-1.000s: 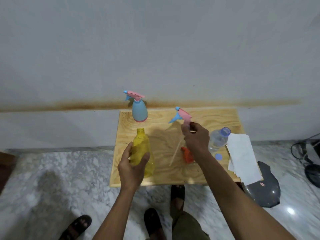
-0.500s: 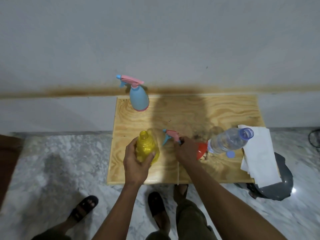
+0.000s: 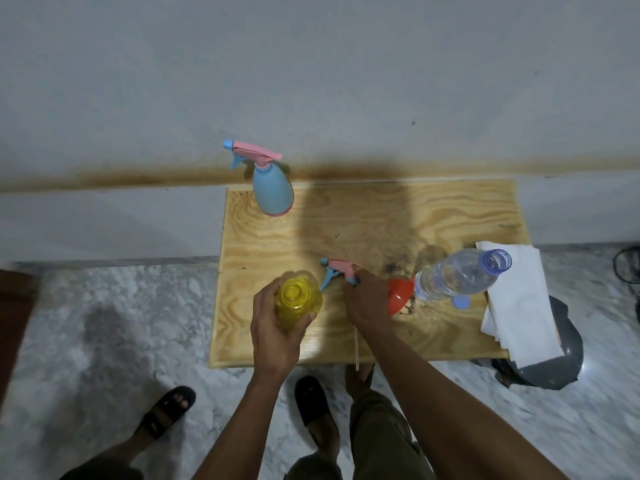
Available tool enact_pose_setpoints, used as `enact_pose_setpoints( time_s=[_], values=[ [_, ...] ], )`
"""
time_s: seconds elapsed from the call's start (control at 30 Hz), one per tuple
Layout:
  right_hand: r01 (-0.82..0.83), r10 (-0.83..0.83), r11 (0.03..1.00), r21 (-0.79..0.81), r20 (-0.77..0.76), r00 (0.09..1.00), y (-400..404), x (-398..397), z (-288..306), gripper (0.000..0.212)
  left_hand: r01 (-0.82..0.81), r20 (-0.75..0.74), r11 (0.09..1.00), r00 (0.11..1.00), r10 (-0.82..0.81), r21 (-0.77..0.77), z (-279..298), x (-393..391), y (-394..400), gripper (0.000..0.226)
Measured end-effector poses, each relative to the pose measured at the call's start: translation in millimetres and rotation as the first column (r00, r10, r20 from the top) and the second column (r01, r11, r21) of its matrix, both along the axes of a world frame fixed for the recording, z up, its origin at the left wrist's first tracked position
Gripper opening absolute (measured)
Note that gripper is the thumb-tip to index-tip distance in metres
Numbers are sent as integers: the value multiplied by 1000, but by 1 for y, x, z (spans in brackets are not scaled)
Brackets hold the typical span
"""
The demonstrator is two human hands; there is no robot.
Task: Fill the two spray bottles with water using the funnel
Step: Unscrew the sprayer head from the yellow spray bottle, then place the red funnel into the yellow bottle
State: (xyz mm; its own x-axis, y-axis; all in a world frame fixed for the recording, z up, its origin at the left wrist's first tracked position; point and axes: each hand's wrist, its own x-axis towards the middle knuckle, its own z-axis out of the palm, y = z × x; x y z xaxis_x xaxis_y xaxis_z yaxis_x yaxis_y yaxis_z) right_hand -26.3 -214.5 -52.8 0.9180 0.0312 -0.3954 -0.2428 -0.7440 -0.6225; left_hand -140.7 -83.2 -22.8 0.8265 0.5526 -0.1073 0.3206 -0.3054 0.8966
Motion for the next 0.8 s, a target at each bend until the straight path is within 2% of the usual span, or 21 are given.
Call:
enact_pose_setpoints(
  time_s=[0.07, 0.13, 0.2, 0.27, 0.33, 0.43, 0.6, 0.7, 0.8],
  values=[
    [-1, 0, 1000, 19, 73, 997, 0, -3, 10, 27, 0, 6, 1000, 1000, 0, 7, 1, 0, -1, 73],
    [44, -54, 998, 51, 199, 979, -4, -8, 24, 23, -5, 10, 1000, 1000, 5, 12, 3, 0, -2, 73],
    [196, -217, 975, 101, 272, 938, -16, -15, 34, 16, -11, 7, 1000, 1000, 11, 12, 4, 0, -4, 73],
    [423, -447, 893, 156, 191, 874, -30, -22, 41, 23, -19, 6, 1000, 1000, 19, 13, 3, -1, -5, 73],
    [529, -542, 839, 123, 108, 834, -42, -28, 39, 34, -27, 7, 1000, 1000, 27, 14, 3, -1, -6, 73],
    [504, -506, 863, 44, 64, 860, -50, -35, 30, 38, -35, 9, 999, 999, 35, 10, 2, -2, -9, 72],
    [449, -453, 892, 59, 76, 888, -54, -35, 17, 30, -51, -13, 999, 999, 51, -10, 1, -3, -10, 74],
    [442, -448, 894, 74, 153, 881, -54, -36, 23, 21, -45, -22, 999, 999, 44, -26, 2, -2, -10, 72],
    [354, -385, 923, 153, 334, 860, -55, -42, 47, 12, -59, -46, 996, 997, 56, -61, 2, -2, -9, 70]
  ],
)
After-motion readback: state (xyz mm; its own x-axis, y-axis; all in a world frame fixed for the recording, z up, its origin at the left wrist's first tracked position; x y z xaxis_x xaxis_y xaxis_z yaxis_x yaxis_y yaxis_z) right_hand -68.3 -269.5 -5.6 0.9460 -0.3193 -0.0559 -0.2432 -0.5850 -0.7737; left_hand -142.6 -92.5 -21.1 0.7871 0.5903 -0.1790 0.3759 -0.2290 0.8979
